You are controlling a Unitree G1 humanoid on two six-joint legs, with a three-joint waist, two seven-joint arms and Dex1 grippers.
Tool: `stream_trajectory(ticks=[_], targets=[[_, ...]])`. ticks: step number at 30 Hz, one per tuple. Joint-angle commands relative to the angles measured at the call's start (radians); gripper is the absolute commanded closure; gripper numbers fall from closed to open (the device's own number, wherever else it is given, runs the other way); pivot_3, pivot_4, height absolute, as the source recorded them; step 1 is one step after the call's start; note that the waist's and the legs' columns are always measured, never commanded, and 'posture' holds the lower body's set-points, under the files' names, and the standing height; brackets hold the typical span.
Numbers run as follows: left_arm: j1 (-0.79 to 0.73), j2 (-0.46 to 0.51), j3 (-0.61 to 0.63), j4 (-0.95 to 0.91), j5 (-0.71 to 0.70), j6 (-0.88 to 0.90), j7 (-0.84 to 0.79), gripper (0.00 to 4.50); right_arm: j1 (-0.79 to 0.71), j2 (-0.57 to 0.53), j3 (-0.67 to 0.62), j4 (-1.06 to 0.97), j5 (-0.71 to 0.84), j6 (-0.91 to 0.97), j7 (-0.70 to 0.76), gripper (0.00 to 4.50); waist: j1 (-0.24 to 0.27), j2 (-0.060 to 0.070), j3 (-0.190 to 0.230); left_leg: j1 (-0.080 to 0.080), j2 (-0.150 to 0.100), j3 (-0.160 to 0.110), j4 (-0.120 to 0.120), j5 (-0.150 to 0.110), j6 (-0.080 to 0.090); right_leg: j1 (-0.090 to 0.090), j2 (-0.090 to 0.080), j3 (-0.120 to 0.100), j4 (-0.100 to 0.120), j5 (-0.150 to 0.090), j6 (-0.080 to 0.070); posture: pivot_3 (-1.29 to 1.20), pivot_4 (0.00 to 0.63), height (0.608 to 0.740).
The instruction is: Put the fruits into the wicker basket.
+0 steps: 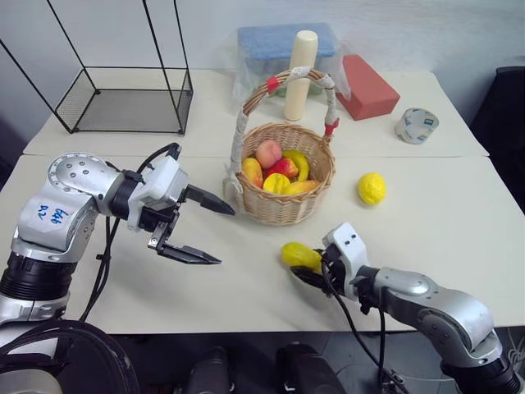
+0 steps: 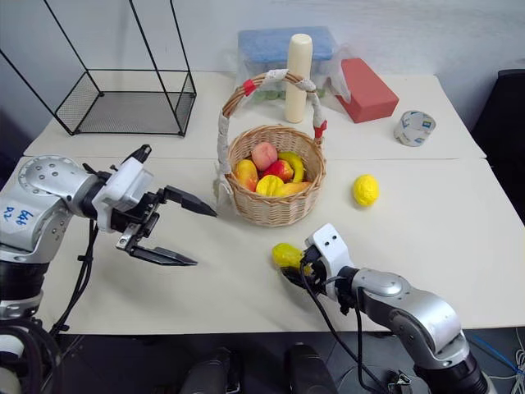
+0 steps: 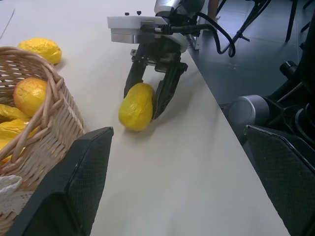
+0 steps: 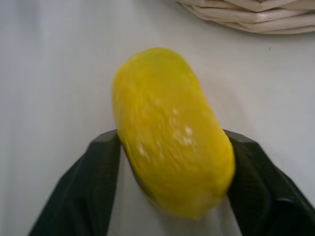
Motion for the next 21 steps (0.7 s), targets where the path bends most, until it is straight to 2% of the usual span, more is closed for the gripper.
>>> stream_trajectory(ticks=[1, 5, 7, 11, 14, 18, 20, 21], targets=[[-0.034, -0.022, 0.026, 0.019, -0.029, 0.014, 0.028, 0.0, 0.035, -0.008, -0.124, -0.113, 0.128, -0.032, 0.084, 2.72, 0.001, 0.0, 0.0, 0.0, 0.0, 0.0, 0.0, 0.0, 0.0, 0.0, 0.0, 0.0, 0.0, 0.0, 0.0, 0.0, 0.15, 0.74], [-0.079, -0.081, 0.061, 0.062, -0.059, 0.066, 0.11, 0.0, -0.052, -0.028, -0.328, -0.132, 0.351, -0.041, 0.097, 2.76, 0.006, 0.0, 0.0, 0.0, 0.0, 0.0, 0.001, 0.0, 0.0, 0.001, 0.0, 0.0, 0.0, 0.0, 0.0, 0.0, 0.15, 0.74], [-0.093, -0.098, 0.074, 0.072, -0.069, 0.081, 0.133, 0.0, -0.156, -0.053, -0.357, -0.09, 0.384, -0.02, 0.063, 2.76, 0.001, 0.0, 0.0, 0.0, 0.0, 0.0, 0.002, 0.0, 0.001, 0.001, 0.0, -0.001, 0.001, 0.0, 0.0, 0.0, 0.15, 0.74], [-0.095, -0.117, 0.082, 0.066, -0.072, 0.079, 0.156, 0.0, -0.428, -0.079, -0.247, 0.069, 0.238, 0.013, -0.005, 2.76, -0.02, 0.001, 0.0, 0.002, 0.0, 0.0, 0.001, 0.0, 0.0, 0.0, 0.0, -0.001, 0.003, 0.0, -0.001, 0.0, 0.15, 0.74], [-0.077, -0.133, 0.074, 0.052, -0.057, 0.054, 0.172, 0.0, -0.598, -0.025, -0.103, 0.235, 0.061, -0.023, -0.037, 2.76, -0.026, 0.001, 0.001, 0.002, 0.0, 0.0, 0.0, 0.001, -0.001, -0.002, 0.0, 0.0, 0.005, -0.001, -0.002, 0.0, 0.15, 0.74], [-0.062, -0.144, 0.063, 0.04, -0.045, 0.031, 0.183, 0.0, -0.687, 0.018, 0.017, 0.359, -0.092, -0.091, 0.005, 2.76, -0.028, 0.001, 0.001, 0.0, 0.0, 0.0, 0.0, 0.0, -0.001, -0.005, 0.0, 0.0, 0.008, -0.002, -0.003, 0.0, 0.15, 0.74], [-0.063, -0.146, 0.065, 0.04, -0.046, 0.026, 0.186, 0.0, -0.697, 0.021, 0.039, 0.371, -0.125, -0.108, 0.036, 2.04, -0.025, 0.001, 0.001, -0.004, 0.0, 0.0, 0.001, 0.0, -0.001, -0.009, -0.001, 0.0, 0.008, -0.002, -0.003, 0.0, 0.15, 0.74], [-0.065, -0.148, 0.065, 0.042, -0.046, 0.023, 0.188, 0.0, -0.698, 0.025, 0.039, 0.372, -0.133, -0.109, 0.047, 1.86, -0.022, 0.001, 0.001, -0.008, 0.0, 0.0, 0.003, 0.0, 0.0, -0.013, -0.001, 0.0, 0.01, -0.002, -0.003, 0.0, 0.15, 0.74]])
